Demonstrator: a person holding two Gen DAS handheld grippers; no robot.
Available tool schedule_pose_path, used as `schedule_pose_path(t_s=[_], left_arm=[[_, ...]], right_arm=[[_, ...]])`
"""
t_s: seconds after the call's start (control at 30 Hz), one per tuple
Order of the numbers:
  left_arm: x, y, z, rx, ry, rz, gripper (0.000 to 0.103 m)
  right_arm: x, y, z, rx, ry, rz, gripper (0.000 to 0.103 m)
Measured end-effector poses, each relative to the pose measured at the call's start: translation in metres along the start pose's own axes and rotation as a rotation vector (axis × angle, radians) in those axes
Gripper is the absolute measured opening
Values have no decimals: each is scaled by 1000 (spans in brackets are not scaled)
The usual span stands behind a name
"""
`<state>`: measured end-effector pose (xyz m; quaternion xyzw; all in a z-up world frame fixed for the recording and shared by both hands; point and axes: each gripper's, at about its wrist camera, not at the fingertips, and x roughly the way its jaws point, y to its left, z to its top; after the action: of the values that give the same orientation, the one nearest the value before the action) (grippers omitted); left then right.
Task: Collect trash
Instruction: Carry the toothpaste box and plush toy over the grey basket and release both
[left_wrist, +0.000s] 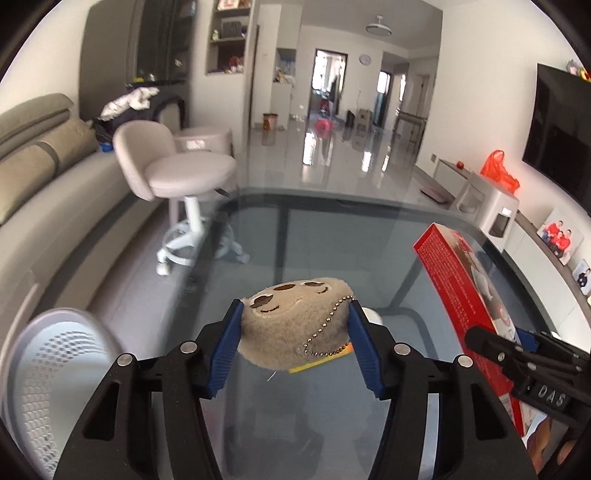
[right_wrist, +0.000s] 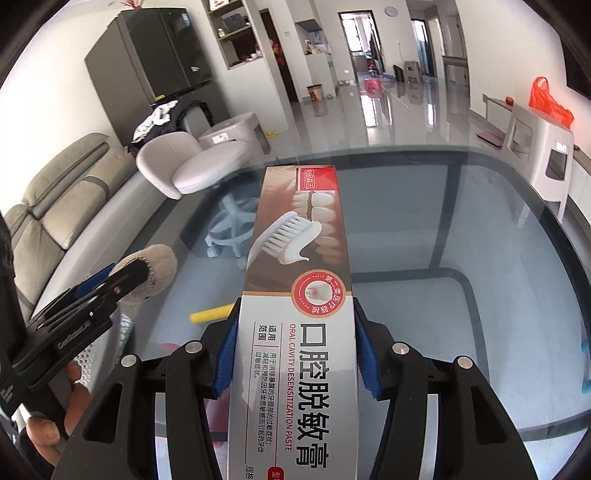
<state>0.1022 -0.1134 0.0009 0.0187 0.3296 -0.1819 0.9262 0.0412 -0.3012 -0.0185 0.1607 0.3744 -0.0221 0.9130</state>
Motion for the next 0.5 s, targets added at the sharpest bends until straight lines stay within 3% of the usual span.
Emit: schedule_pose_path(t_s=[0.17,0.5], left_arm=[[-34,33,-7,-37,-27,66,55],[-87,122,-21,-109,-32,249,55]], right_arm=[[-4,35,0,-21,-13,53,52],[-3,140,-15,-131,-19,219,52]])
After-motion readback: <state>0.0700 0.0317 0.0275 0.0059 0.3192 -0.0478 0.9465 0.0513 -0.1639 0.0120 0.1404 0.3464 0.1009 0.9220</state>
